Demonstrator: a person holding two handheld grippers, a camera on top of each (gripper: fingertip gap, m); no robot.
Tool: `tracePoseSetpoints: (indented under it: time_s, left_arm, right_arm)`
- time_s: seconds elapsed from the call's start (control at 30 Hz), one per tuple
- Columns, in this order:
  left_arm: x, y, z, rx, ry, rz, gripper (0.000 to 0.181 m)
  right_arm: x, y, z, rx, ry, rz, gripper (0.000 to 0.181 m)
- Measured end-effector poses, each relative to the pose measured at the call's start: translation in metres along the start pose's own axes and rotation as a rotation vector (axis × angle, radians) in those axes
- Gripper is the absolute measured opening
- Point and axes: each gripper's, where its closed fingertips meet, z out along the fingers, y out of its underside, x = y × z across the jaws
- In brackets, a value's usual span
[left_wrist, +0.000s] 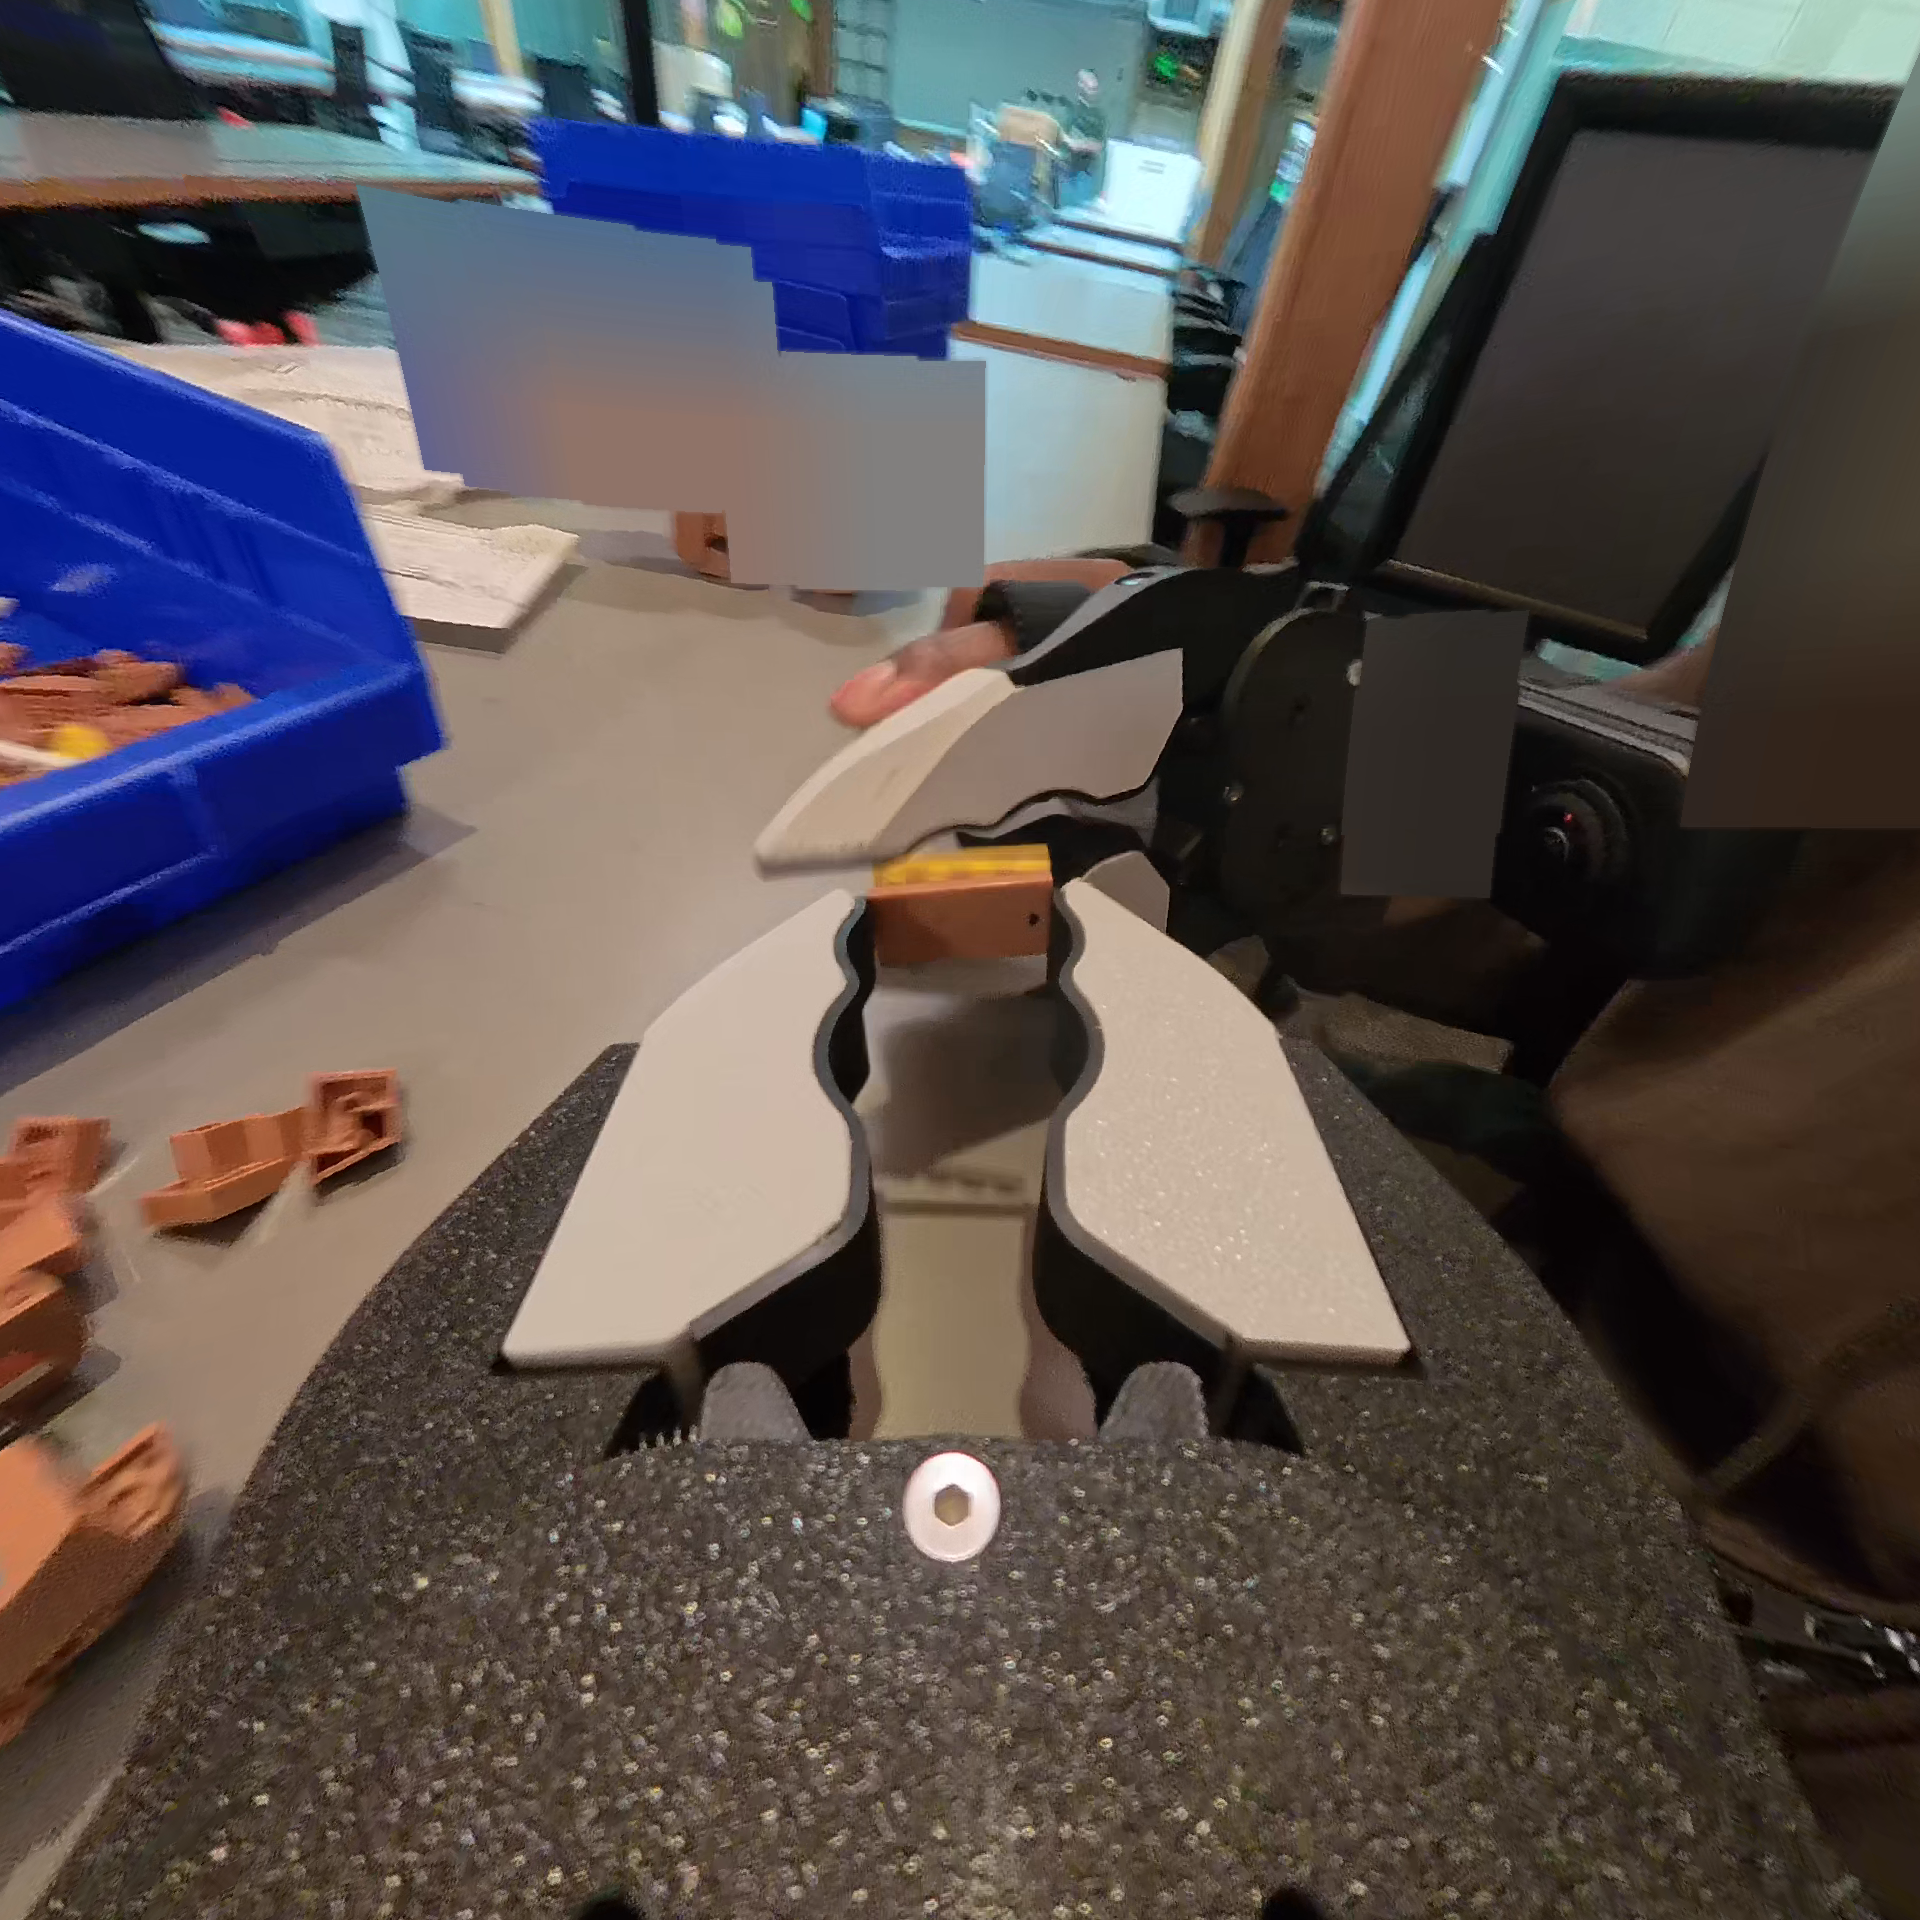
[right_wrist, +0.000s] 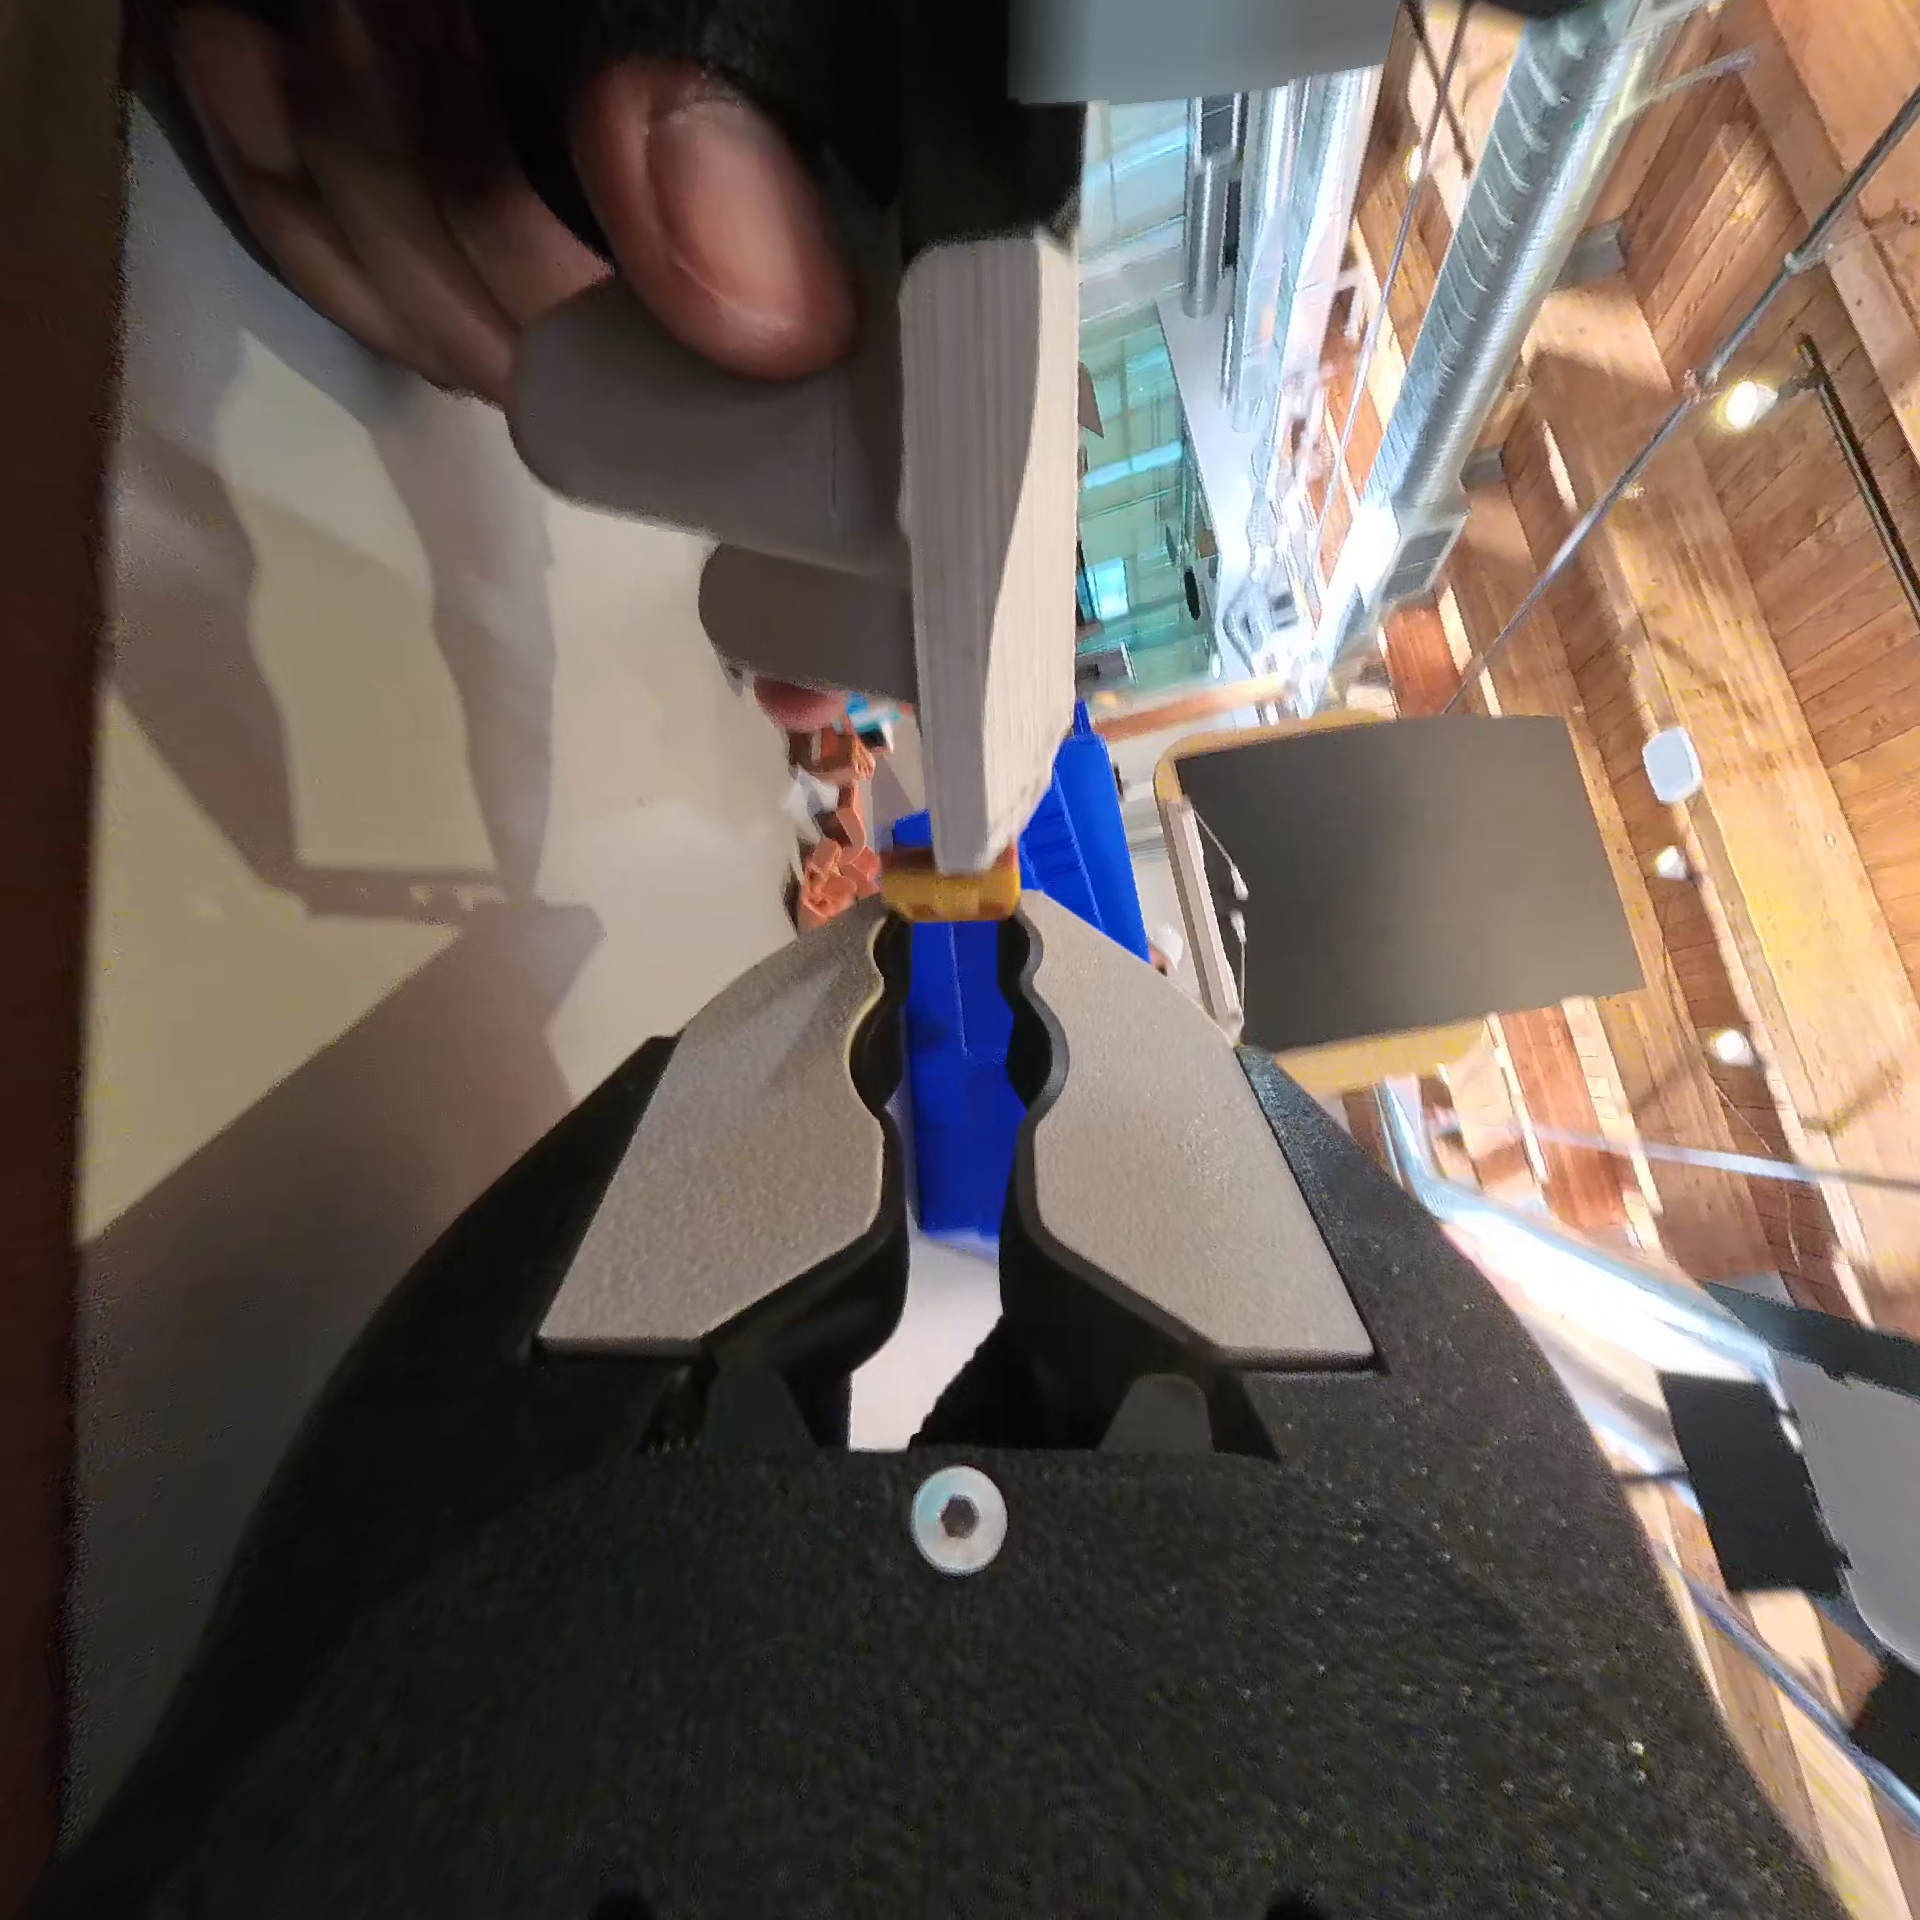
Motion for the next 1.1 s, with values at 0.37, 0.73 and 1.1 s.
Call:
tracePoseSetpoints:
  time_s: [0.37, 0.73, 1.1]
  left_arm:
    - [-0.02, -0.003, -0.019, 0.044, -0.058, -0.037, 0.032]
    - [-0.023, -0.005, -0.02, 0.067, -0.079, -0.055, 0.032]
    - [-0.022, -0.013, -0.028, 0.14, -0.055, -0.067, 0.032]
  right_arm:
    - [0.01, 0.036, 0.0, -0.115, -0.001, 0.118, 0.017]
    - [0.002, 0.047, 0.005, -0.159, -0.073, 0.229, 0.017]
    - [0.037, 0.058, 0.015, -0.19, -0.034, 0.383, 0.017]
